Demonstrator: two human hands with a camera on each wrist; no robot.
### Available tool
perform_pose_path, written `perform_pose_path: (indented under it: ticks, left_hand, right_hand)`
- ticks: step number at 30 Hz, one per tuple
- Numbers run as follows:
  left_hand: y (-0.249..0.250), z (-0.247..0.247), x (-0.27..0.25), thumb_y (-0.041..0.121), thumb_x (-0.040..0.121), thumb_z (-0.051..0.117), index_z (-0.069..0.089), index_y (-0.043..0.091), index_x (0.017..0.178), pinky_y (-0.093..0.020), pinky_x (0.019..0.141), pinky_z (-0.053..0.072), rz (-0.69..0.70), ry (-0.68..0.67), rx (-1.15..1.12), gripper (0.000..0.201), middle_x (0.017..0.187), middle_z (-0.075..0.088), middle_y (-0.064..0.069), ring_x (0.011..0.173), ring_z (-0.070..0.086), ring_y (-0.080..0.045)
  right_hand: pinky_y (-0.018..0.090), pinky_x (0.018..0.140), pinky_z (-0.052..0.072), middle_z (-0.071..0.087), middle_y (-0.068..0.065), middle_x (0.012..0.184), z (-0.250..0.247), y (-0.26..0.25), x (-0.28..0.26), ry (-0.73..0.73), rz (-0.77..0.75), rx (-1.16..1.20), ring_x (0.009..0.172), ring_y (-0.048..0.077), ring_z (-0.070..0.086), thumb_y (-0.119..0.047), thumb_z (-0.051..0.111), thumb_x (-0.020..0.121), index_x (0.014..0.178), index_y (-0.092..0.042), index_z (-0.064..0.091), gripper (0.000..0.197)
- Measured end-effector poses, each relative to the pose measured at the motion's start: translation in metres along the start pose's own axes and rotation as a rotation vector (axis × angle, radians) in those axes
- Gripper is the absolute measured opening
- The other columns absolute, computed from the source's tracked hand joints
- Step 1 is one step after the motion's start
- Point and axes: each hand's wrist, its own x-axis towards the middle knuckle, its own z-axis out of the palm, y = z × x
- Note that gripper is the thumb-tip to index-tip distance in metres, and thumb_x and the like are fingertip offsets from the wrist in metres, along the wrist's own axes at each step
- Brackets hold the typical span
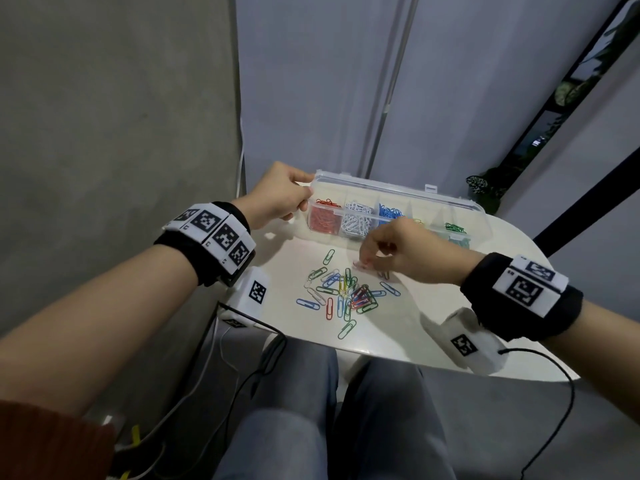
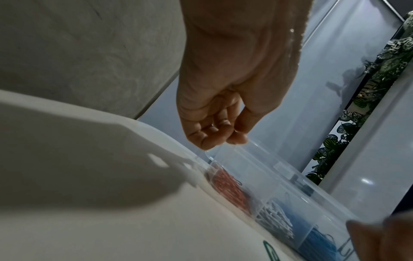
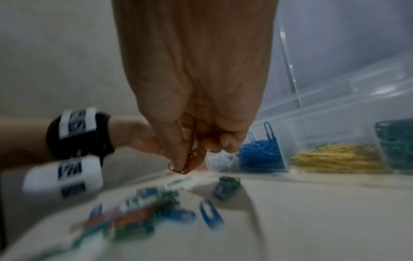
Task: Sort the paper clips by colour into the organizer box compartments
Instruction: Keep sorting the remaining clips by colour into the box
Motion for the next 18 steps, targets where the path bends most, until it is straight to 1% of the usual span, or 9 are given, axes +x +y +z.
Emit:
perform_pose_path:
  ticks: [2, 4, 6, 7, 8, 10, 13, 15, 18]
  left_hand:
    - [0.000, 0.000, 0.000, 0.004, 0.096, 0.053, 0.054, 0.006, 0.134, -0.025, 0.046, 0.031, 0.000, -0.003, 0.000, 0.038, 0.058, 0.051, -0.005, 0.047, 0.036, -0.012]
    - [0.000, 0.000, 0.000, 0.004, 0.096, 0.053, 0.054, 0.006, 0.134, -0.025, 0.046, 0.031, -0.001, -0.006, -0.002, 0.038, 0.058, 0.052, -0.006, 0.048, 0.036, -0.013]
    - [0.000, -0.001, -0.001, 0.005, 0.096, 0.053, 0.053, 0.006, 0.135, -0.025, 0.045, 0.031, -0.004, -0.007, -0.001, 0.039, 0.058, 0.052, -0.005, 0.048, 0.036, -0.013]
    - [0.000, -0.001, -0.001, 0.005, 0.096, 0.053, 0.052, 0.006, 0.136, -0.024, 0.045, 0.031, -0.005, -0.008, 0.000, 0.039, 0.058, 0.052, -0.005, 0.048, 0.036, -0.012]
    - [0.000, -0.001, -0.001, 0.006, 0.096, 0.053, 0.052, 0.006, 0.136, -0.023, 0.044, 0.032, -0.005, -0.009, 0.002, 0.040, 0.058, 0.052, -0.005, 0.047, 0.037, -0.012]
    - [0.001, -0.001, -0.002, 0.006, 0.096, 0.053, 0.052, 0.006, 0.136, -0.024, 0.045, 0.032, -0.004, -0.010, 0.005, 0.040, 0.057, 0.052, -0.005, 0.047, 0.037, -0.012]
    - [0.001, -0.001, -0.001, 0.005, 0.095, 0.054, 0.053, 0.006, 0.135, -0.024, 0.046, 0.032, -0.008, -0.011, -0.001, 0.039, 0.057, 0.052, -0.005, 0.048, 0.037, -0.014]
    - [0.001, -0.001, -0.001, 0.006, 0.095, 0.055, 0.054, 0.006, 0.135, -0.024, 0.046, 0.032, -0.004, -0.015, 0.001, 0.040, 0.057, 0.052, -0.005, 0.049, 0.037, -0.015]
    - [-0.001, -0.001, 0.000, 0.006, 0.094, 0.055, 0.056, 0.007, 0.132, -0.024, 0.045, 0.034, 0.010, -0.017, 0.010, 0.038, 0.058, 0.053, -0.004, 0.050, 0.039, -0.015]
  right_hand:
    - [0.016, 0.057, 0.040, 0.059, 0.004, 0.065, -0.013, -0.013, 0.006, 0.106, 0.008, 0.147, 0.054, 0.001, 0.045, -0.007, 0.076, 0.080, 0.077, -0.014, 0.070, 0.009]
    - [0.016, 0.060, 0.045, 0.061, 0.014, 0.069, -0.025, -0.025, 0.020, 0.231, 0.011, 0.239, 0.060, 0.008, 0.051, -0.006, 0.076, 0.080, 0.078, -0.009, 0.071, 0.006]
    - [0.023, 0.066, 0.052, 0.062, 0.020, 0.073, -0.034, -0.032, 0.039, 0.340, 0.026, 0.285, 0.067, 0.016, 0.055, -0.003, 0.075, 0.080, 0.076, -0.008, 0.071, 0.008]
    - [0.027, 0.066, 0.052, 0.060, 0.017, 0.070, -0.037, -0.032, 0.050, 0.374, 0.038, 0.279, 0.066, 0.016, 0.054, -0.002, 0.075, 0.079, 0.077, -0.006, 0.072, 0.006]
    - [0.025, 0.062, 0.049, 0.059, 0.010, 0.066, -0.038, -0.031, 0.061, 0.396, 0.052, 0.250, 0.062, 0.013, 0.052, -0.003, 0.076, 0.079, 0.080, -0.003, 0.074, 0.003]
    - [0.017, 0.058, 0.041, 0.058, -0.002, 0.062, -0.038, -0.029, 0.080, 0.404, 0.080, 0.160, 0.055, 0.005, 0.048, -0.006, 0.077, 0.078, 0.086, -0.002, 0.075, 0.009]
    - [0.011, 0.055, 0.037, 0.061, -0.005, 0.066, -0.034, -0.026, 0.092, 0.361, 0.082, 0.092, 0.053, 0.000, 0.049, -0.012, 0.081, 0.076, 0.089, -0.009, 0.076, 0.014]
    - [0.007, 0.049, 0.032, 0.059, -0.005, 0.067, -0.030, -0.028, 0.088, 0.323, 0.030, 0.056, 0.048, -0.003, 0.045, -0.010, 0.080, 0.075, 0.087, -0.010, 0.076, 0.012]
    - [0.007, 0.054, 0.035, 0.060, -0.012, 0.064, -0.017, -0.033, 0.066, 0.204, -0.129, -0.027, 0.054, -0.007, 0.048, 0.000, 0.071, 0.076, 0.074, -0.015, 0.073, 0.015]
